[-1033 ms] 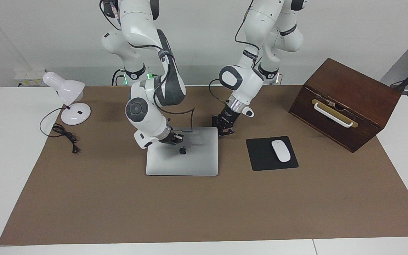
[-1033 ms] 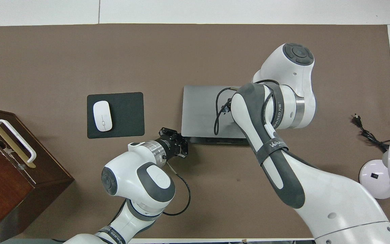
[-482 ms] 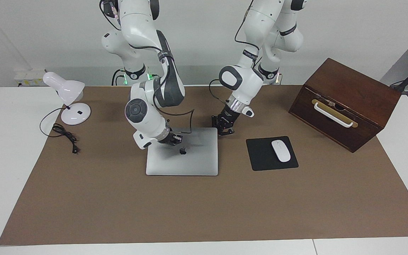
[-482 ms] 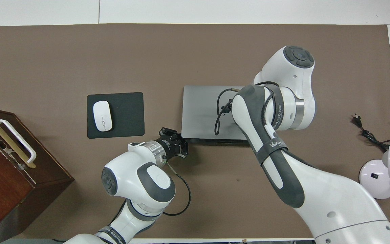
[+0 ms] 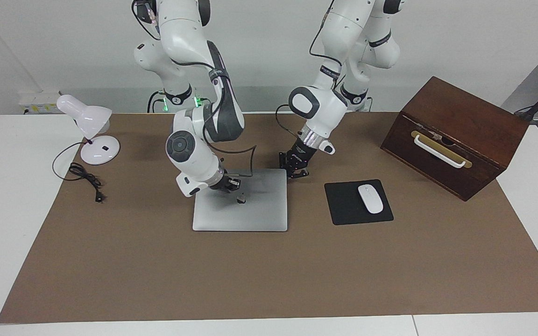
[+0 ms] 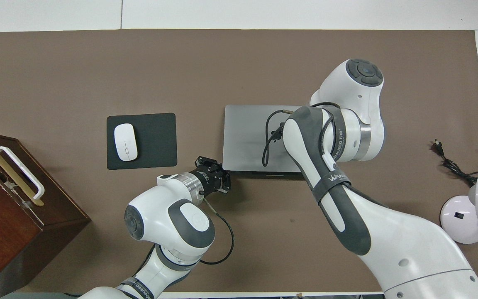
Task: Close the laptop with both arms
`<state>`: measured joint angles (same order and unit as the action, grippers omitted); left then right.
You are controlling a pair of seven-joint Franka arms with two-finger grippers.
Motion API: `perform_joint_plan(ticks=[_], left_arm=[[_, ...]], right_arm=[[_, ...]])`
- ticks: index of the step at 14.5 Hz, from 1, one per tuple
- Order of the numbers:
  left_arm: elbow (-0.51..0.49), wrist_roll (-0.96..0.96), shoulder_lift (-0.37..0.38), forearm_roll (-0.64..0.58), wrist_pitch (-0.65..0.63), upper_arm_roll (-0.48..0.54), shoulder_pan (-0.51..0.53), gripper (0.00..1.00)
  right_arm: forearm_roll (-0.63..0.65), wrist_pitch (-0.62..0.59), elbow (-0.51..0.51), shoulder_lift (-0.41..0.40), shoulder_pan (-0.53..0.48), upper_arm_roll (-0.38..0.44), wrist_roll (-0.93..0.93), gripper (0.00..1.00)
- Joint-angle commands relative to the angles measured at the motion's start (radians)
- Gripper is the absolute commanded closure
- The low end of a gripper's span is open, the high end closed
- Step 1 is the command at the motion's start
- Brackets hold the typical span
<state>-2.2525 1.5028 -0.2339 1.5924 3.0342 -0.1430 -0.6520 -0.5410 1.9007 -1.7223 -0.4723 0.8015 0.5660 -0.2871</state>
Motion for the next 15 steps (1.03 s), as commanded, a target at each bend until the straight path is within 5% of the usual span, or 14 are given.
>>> perform_joint_plan(ticks=[1,15], left_arm=[[-0.067,-0.013,-0.005,0.027,0.005,0.006,-0.038,1.0],[-0.067,-0.013,-0.005,0.027,0.005,0.006,-0.038,1.0]], right_arm=[[-0.024,0.044,-0.056,0.027,0.008,-0.003,0.0,1.0],[-0.025,0.024,-0.043,0.029,0.008,-0.003,-0.001,1.0]])
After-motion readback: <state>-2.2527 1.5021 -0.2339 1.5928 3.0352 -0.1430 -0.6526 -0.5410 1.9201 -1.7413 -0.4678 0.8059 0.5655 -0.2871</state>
